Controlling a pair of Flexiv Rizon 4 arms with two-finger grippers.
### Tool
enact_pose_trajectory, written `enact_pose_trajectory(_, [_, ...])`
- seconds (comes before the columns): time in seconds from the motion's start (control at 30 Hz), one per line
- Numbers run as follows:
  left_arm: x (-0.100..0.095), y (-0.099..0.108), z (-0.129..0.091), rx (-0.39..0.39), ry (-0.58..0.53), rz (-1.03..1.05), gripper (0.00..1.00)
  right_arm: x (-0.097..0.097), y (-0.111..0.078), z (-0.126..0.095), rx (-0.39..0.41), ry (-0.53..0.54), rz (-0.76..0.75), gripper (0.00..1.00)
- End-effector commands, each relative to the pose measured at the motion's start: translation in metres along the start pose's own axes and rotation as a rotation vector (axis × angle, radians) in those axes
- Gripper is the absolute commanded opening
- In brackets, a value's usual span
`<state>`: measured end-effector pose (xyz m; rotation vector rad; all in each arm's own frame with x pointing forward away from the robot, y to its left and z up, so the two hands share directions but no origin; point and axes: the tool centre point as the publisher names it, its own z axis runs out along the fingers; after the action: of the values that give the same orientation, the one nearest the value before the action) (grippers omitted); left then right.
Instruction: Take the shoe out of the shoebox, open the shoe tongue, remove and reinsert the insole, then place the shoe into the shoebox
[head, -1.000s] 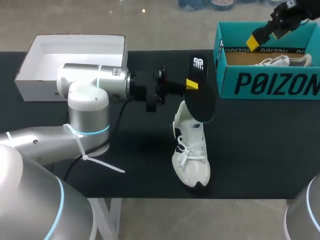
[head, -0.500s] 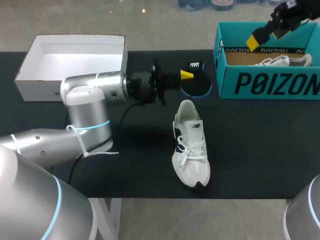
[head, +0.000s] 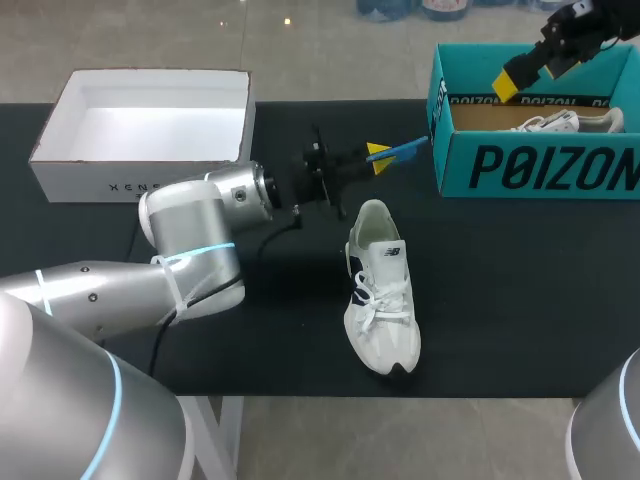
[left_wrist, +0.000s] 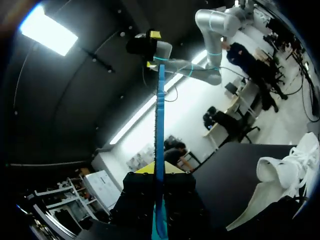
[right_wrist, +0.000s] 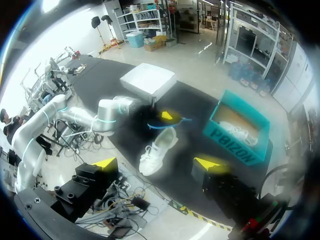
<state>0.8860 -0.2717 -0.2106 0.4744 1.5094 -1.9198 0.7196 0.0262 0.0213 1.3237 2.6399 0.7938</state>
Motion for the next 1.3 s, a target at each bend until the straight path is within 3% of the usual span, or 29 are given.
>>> enact_pose_trajectory(0.03, [0.005,-0.007,0.001,-0.345,-0.028,-0.747,0.0,0.0,0.003,0.0,0.006,0.001,0.001,1.0])
enact_pose_trajectory(0.23, [0.001,-0.003,-0.007,-0.421,0.044,-0.779,0.0,0.0,0.003,0.0,0.006,0.001,0.001,1.0])
enact_pose_trajectory(0.33, [-0.003,-0.005,-0.01,-0.377,0.016,-0.677,0.0,0.0,0.003,0.0,0.006,0.001,0.001,1.0])
enact_pose_trajectory(1.3, [-0.003,-0.005,-0.01,-0.377,0.016,-0.677,0.0,0.0,0.003,0.0,0.006,0.001,0.001,1.0])
